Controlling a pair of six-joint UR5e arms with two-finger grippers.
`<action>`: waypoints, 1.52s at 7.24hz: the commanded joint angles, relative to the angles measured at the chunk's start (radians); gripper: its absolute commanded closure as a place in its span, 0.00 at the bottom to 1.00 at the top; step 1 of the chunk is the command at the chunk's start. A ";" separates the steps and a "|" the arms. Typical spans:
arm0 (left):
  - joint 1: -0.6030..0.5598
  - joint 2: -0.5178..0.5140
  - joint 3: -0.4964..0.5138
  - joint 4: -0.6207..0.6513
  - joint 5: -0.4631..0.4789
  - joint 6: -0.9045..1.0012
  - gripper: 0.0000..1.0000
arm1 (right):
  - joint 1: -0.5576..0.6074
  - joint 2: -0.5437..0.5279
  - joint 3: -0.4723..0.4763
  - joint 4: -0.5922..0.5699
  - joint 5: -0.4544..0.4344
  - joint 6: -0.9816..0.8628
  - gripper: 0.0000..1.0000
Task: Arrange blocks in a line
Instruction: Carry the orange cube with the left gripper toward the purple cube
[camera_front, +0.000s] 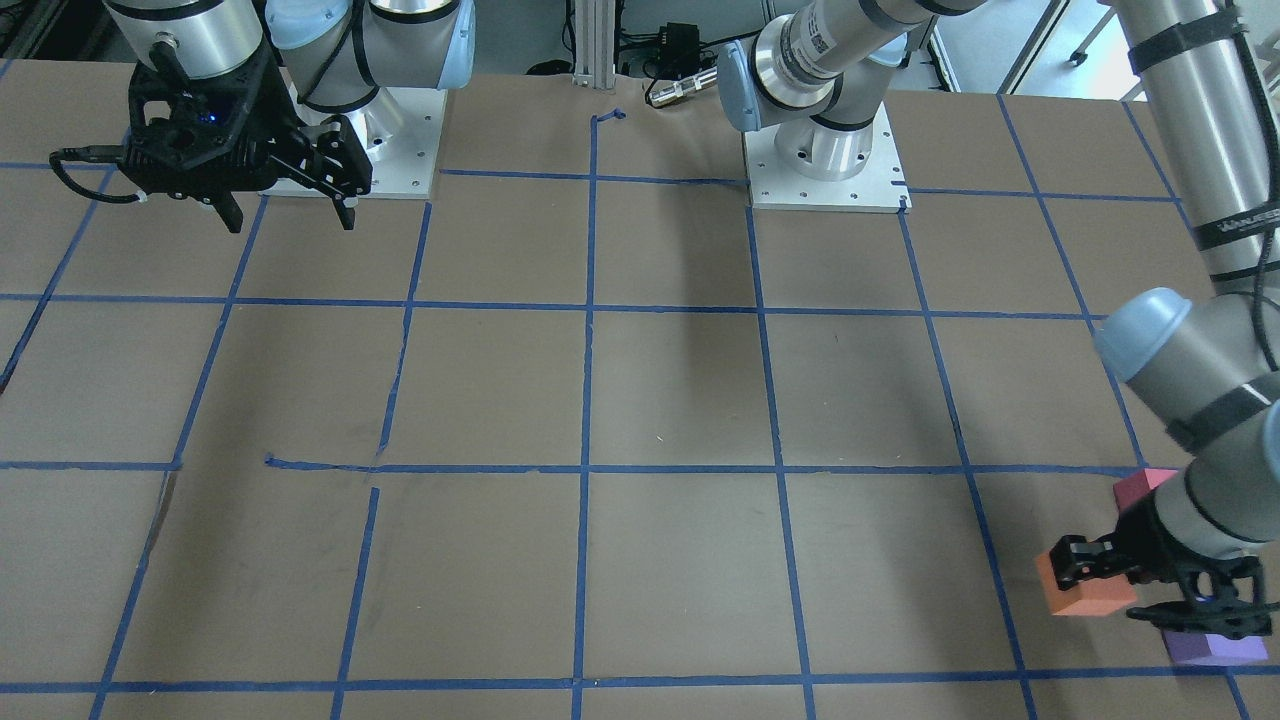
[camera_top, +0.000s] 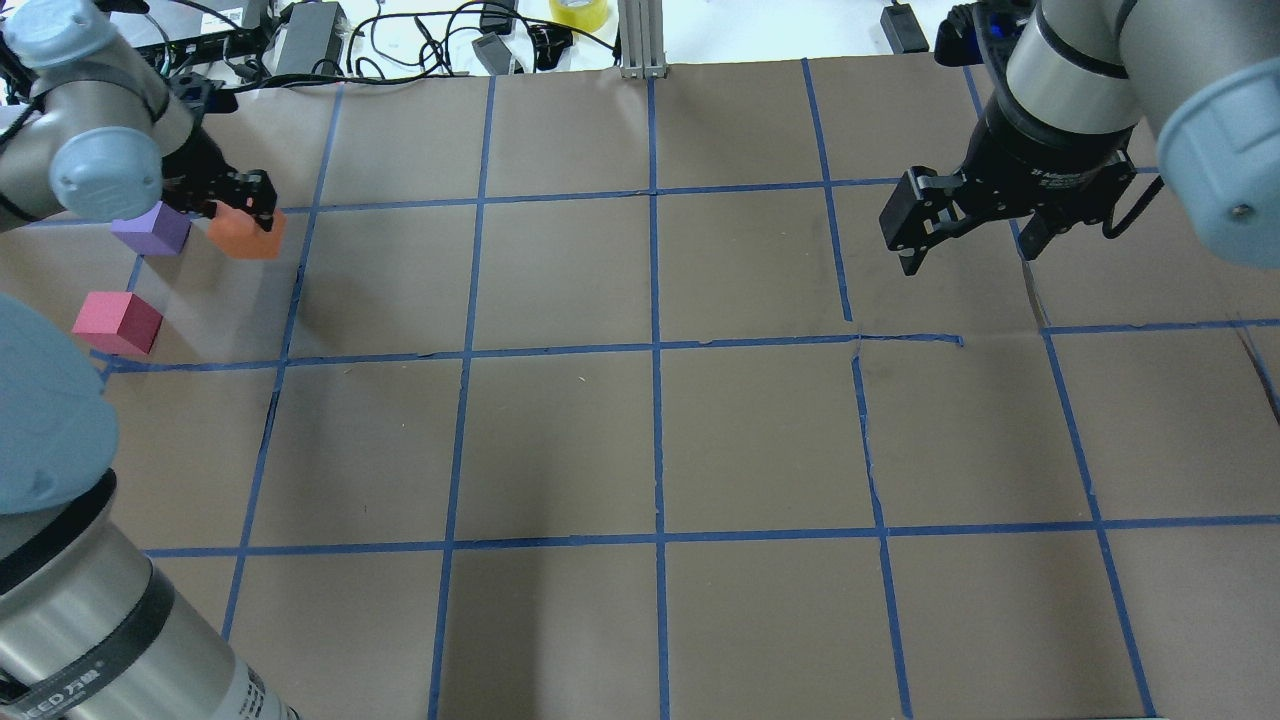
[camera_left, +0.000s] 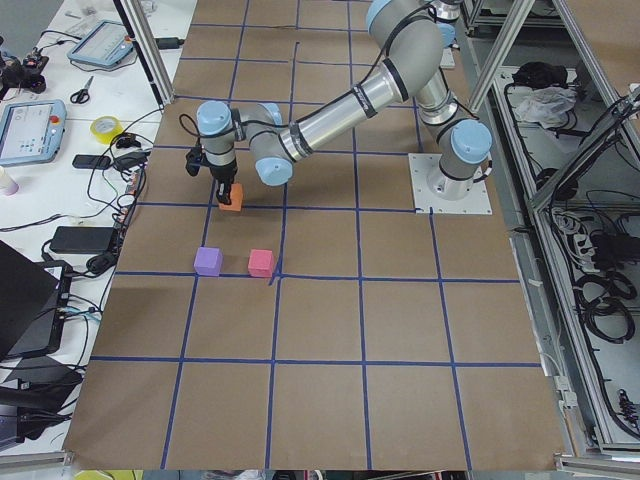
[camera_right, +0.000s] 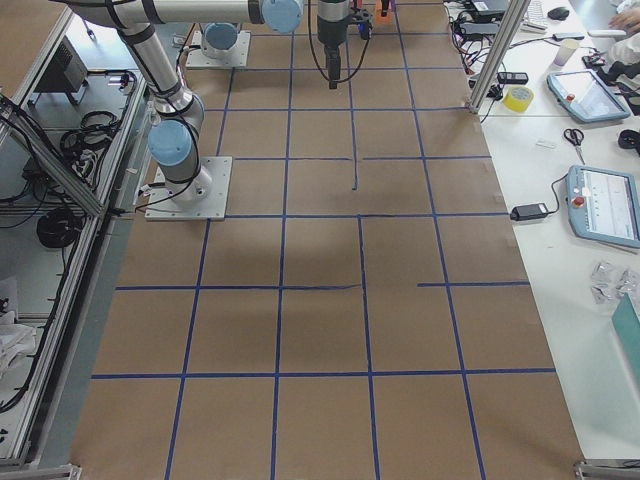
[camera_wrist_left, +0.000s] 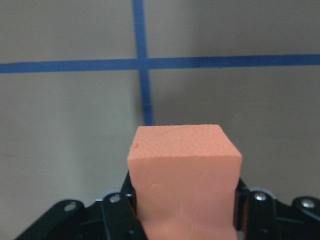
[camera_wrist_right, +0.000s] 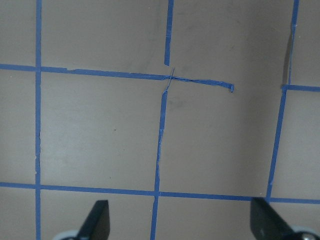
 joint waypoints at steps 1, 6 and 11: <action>0.122 -0.012 0.080 -0.038 -0.011 0.133 0.92 | 0.000 0.000 0.000 0.003 0.000 0.001 0.00; 0.148 -0.048 0.122 -0.070 0.001 0.092 0.92 | 0.002 0.000 0.000 -0.003 0.000 0.001 0.00; 0.176 -0.065 0.110 -0.061 -0.005 0.124 0.92 | 0.002 0.000 0.000 -0.001 0.000 0.001 0.00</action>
